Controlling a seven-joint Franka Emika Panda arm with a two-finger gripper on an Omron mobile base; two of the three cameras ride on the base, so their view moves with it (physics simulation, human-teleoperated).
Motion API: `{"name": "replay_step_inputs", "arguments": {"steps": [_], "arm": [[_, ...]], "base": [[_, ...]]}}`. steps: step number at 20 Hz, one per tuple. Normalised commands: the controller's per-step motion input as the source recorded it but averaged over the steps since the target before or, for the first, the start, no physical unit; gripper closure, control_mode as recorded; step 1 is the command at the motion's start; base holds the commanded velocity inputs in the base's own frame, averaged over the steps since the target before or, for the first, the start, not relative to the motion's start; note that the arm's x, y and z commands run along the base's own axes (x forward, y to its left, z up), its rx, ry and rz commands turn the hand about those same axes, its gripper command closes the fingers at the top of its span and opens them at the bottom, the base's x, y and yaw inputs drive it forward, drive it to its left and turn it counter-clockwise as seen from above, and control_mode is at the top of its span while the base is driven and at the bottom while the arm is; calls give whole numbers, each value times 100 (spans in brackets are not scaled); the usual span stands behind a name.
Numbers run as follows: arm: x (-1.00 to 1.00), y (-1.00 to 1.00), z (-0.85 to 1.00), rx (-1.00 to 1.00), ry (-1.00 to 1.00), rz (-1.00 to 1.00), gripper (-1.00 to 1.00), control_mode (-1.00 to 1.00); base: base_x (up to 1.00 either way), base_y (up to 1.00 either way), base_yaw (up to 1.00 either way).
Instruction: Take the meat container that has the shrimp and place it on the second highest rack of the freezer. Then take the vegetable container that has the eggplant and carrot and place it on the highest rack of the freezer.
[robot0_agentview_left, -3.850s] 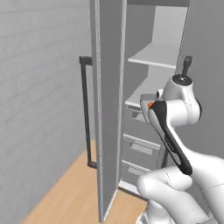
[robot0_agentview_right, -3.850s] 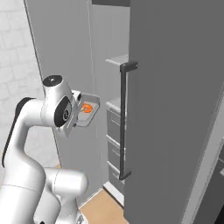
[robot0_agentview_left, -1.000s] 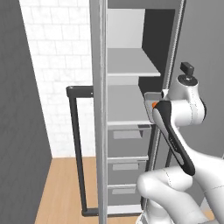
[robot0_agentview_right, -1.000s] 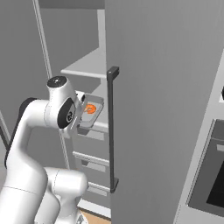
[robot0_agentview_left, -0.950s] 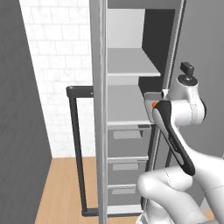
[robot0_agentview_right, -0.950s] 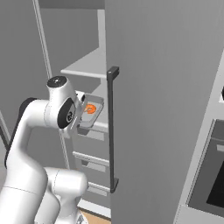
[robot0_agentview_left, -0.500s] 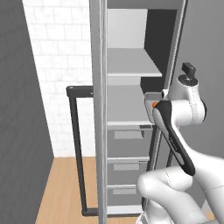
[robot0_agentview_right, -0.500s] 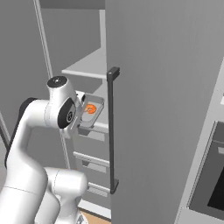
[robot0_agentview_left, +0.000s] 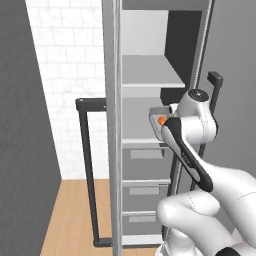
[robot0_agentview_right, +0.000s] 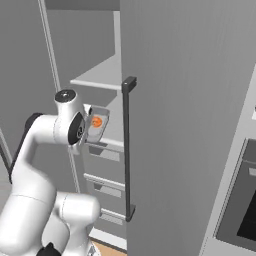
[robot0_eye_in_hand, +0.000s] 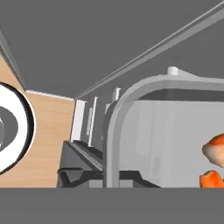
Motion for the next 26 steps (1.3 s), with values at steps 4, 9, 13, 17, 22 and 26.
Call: {"name": "replay_step_inputs", "arguments": {"steps": [4, 9, 13, 17, 22, 26], "arm": [[99, 1, -24, 0, 0, 2, 100, -100], [99, 0, -38, 0, 0, 0, 100, -100], [94, 0, -57, 0, -1, -1, 100, -100], [72, 0, -52, 0, -11, -1, 100, -100], [81, 0, -16, 0, -7, -4, 100, -100], [79, 0, -21, 0, -3, -5, 100, -100]], "base": [[0, 0, 0], [0, 0, 0], [0, 0, 0], [0, 0, 0], [0, 0, 0], [0, 0, 0]]}}
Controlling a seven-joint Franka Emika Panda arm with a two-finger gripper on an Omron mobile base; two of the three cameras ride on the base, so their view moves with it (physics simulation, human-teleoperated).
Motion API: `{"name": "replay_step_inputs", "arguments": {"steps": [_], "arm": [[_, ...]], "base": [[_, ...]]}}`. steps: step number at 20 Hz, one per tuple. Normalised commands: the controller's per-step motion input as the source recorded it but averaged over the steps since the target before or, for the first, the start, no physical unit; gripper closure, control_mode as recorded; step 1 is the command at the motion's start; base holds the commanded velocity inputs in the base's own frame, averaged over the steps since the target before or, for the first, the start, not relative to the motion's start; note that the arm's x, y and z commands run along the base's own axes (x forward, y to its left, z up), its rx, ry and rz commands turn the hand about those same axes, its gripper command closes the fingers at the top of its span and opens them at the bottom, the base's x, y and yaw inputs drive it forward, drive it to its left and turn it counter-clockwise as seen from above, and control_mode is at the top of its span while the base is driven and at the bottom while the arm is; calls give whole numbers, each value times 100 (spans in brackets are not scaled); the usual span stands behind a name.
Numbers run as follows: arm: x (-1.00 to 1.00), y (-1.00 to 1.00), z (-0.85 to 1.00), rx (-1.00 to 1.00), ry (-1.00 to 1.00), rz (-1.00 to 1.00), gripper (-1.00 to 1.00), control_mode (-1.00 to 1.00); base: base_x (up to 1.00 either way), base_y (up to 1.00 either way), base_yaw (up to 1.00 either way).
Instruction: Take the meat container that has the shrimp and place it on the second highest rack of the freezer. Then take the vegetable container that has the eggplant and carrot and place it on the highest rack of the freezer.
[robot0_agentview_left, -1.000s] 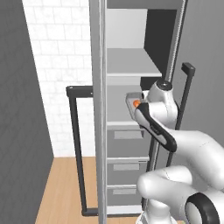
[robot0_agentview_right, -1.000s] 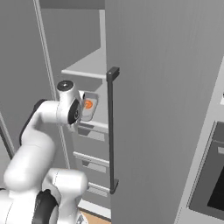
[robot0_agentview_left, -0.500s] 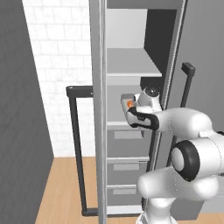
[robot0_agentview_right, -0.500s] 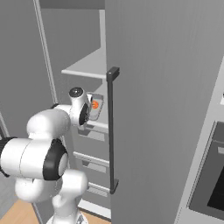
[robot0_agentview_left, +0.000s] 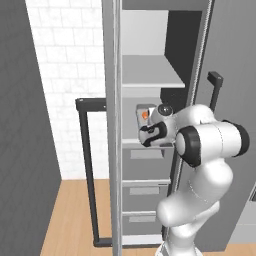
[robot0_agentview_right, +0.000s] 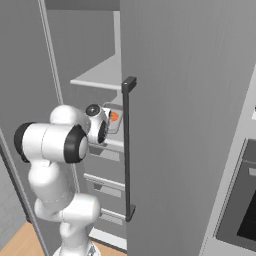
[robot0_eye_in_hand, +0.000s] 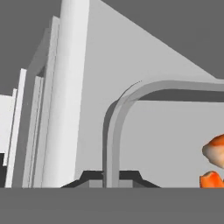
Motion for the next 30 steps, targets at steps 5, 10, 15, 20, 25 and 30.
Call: {"name": "replay_step_inputs", "arguments": {"steps": [5, 10, 15, 20, 25, 30], "arm": [[76, -6, -27, 0, -1, -2, 100, -100], [67, -2, -39, 0, 0, -1, 100, -100], [61, -8, -39, 0, 0, -1, 100, -100], [30, -5, -27, 0, -1, 0, 100, -100], [15, -20, -39, 0, -2, 1, 100, -100], [21, -31, -57, 0, -3, 5, 100, -100]], "base": [[0, 0, 0], [0, 0, 0], [0, 0, 0], [0, 0, 0], [0, 0, 0], [0, 0, 0]]}}
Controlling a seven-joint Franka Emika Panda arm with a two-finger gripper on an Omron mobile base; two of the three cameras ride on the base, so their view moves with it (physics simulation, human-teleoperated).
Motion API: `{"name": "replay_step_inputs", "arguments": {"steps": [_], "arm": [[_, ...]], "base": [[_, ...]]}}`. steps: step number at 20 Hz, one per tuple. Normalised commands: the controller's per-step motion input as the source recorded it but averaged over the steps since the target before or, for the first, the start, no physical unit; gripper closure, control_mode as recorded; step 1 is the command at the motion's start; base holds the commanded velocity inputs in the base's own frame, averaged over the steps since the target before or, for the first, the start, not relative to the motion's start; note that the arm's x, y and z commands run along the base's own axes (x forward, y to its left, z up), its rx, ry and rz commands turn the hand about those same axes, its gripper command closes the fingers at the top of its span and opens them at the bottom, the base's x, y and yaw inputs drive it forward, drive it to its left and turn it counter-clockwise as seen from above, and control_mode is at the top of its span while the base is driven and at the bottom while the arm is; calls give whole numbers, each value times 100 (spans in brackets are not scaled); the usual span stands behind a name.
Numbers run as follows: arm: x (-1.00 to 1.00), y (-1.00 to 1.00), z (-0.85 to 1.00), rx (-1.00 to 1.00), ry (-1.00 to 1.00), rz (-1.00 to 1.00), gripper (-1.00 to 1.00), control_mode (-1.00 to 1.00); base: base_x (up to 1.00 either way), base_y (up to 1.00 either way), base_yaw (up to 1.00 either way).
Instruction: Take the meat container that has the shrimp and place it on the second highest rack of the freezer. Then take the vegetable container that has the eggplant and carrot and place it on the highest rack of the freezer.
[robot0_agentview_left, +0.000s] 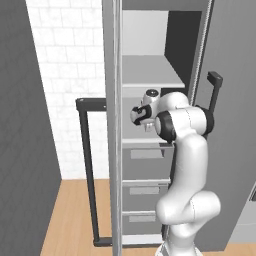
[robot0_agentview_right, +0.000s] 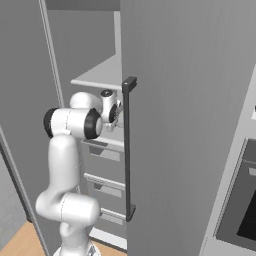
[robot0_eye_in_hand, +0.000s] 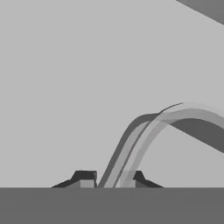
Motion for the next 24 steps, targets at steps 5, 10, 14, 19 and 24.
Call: {"name": "replay_step_inputs", "arguments": {"steps": [5, 10, 14, 19, 24], "arm": [[23, -31, -51, 0, 0, 6, 100, -100], [21, -14, -49, 0, 0, 5, 100, -100], [0, 1, -1, 0, -2, 0, 100, -100], [0, 0, 0, 0, 0, 0, -100, -100], [0, 0, 0, 0, 0, 0, -100, -100]], "base": [[0, 0, 0], [0, 0, 0], [0, 0, 0], [0, 0, 0], [0, 0, 0]]}}
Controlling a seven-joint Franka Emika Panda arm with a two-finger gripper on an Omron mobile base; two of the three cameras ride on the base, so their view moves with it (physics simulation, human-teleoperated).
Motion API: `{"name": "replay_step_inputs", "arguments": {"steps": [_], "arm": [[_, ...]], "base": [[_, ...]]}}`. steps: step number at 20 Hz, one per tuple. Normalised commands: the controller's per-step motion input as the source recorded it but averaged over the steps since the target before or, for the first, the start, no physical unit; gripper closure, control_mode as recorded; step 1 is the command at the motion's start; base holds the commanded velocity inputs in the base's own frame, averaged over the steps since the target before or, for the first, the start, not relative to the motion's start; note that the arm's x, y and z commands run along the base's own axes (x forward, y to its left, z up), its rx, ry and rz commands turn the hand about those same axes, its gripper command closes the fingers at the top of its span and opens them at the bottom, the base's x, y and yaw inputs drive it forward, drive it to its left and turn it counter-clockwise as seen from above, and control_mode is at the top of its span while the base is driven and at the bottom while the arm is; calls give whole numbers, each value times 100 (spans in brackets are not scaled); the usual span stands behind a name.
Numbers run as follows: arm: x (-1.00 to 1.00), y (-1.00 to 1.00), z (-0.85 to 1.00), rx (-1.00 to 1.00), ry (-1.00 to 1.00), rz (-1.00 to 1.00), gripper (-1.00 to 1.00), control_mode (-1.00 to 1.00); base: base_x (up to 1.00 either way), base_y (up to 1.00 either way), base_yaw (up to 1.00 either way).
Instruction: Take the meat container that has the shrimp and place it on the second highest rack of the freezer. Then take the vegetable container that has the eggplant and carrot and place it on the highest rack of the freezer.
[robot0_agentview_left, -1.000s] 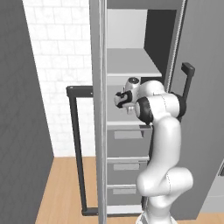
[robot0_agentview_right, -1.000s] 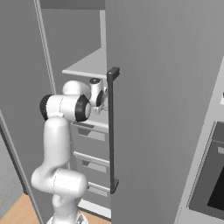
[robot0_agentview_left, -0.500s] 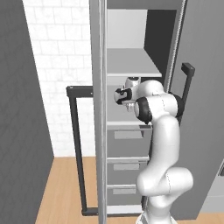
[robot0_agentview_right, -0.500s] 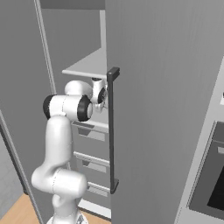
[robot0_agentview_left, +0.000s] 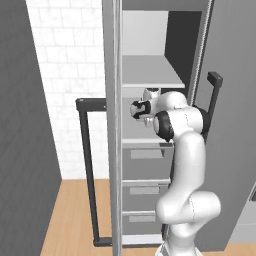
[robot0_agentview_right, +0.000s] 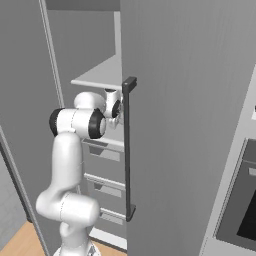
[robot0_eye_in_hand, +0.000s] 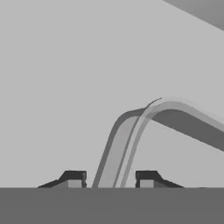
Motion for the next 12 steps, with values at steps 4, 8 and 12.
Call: {"name": "replay_step_inputs", "arguments": {"steps": [4, 8, 12], "arm": [[0, 0, 0, 0, 0, 0, -100, -100], [-48, 0, -8, 0, -8, 0, -100, -100], [-45, 0, -24, 0, -21, 0, -100, -100]], "base": [[0, 0, 0], [0, 0, 0], [0, 0, 0]]}}
